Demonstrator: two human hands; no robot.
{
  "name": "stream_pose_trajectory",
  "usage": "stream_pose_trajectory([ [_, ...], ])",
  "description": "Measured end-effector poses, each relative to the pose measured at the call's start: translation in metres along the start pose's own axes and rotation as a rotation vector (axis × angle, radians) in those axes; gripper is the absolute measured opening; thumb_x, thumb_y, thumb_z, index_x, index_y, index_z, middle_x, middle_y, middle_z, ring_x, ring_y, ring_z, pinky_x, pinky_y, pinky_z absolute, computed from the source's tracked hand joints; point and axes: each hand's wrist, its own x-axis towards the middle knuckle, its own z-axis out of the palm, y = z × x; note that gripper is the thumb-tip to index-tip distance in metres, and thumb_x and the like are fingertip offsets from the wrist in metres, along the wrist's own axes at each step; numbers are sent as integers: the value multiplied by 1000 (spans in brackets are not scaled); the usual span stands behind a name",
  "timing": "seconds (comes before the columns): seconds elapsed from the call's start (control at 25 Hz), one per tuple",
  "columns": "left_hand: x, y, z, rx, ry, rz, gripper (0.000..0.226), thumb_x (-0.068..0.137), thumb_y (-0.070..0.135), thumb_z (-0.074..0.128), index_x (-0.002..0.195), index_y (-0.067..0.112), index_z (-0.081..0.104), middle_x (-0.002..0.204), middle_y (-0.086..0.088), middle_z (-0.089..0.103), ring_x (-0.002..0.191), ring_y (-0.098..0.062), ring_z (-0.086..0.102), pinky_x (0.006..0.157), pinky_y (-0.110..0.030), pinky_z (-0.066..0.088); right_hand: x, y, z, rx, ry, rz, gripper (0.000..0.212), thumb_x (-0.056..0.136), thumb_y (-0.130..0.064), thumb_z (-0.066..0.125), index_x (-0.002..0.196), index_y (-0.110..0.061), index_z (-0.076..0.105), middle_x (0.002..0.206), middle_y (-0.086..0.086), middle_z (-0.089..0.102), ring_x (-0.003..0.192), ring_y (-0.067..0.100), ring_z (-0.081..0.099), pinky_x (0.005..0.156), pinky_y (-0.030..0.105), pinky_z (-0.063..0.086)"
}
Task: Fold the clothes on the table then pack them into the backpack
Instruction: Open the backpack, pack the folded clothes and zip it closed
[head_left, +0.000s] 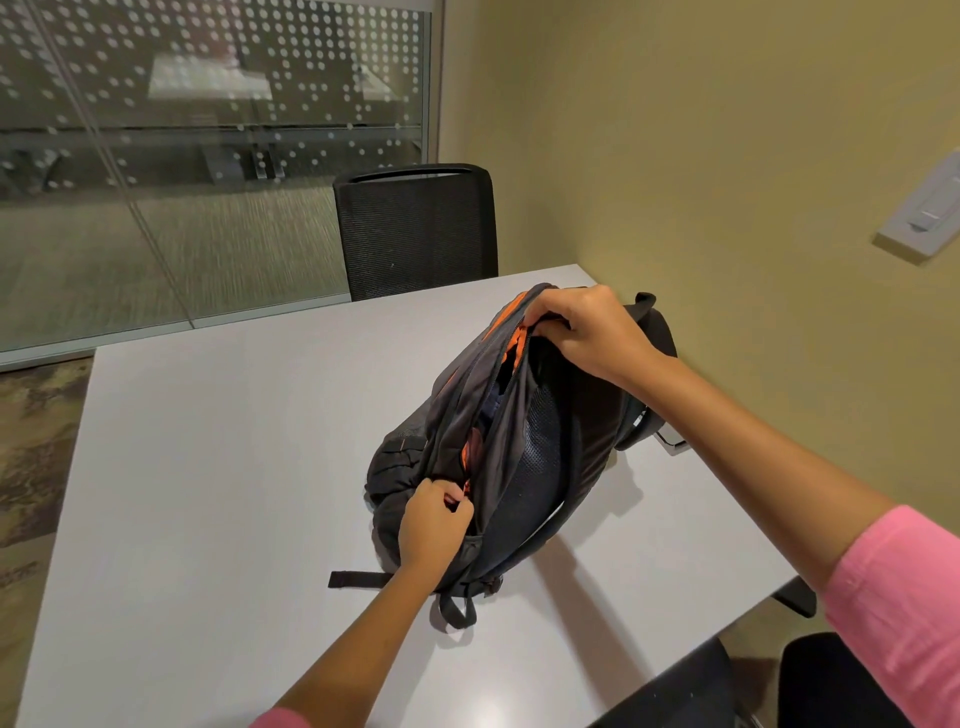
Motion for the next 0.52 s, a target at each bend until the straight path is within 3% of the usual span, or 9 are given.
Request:
stream_pose_trajectory([
  [0.24, -3, 6, -7, -253, -94, -198, 5, 86, 17, 63, 89, 20, 61, 72, 1, 66, 72, -17, 61, 70, -27, 49, -3, 1, -1, 6, -6, 10, 18, 82, 5, 66, 94, -7, 71, 91, 5, 72, 83, 21, 67, 77, 35, 56],
  [0.32, -1, 6, -12, -355, -163, -294, 5, 89, 16, 62, 86, 16, 65, 69, -1, 66, 62, -17, 58, 75, -35, 52, -5, 2, -2, 0, -7, 5, 17, 81, 4, 67, 94, -7, 71, 91, 6, 72, 83, 21, 67, 77, 35, 56],
  [0.52, 10, 12, -42, -375, -169, -302, 14, 90, 14, 59, 81, 12, 69, 69, -3, 65, 63, -16, 56, 76, -36, 50, -10, 7, -4, 1, 8, 55, 16, 81, 3, 68, 92, -8, 72, 90, 4, 72, 84, 20, 67, 77, 37, 56],
])
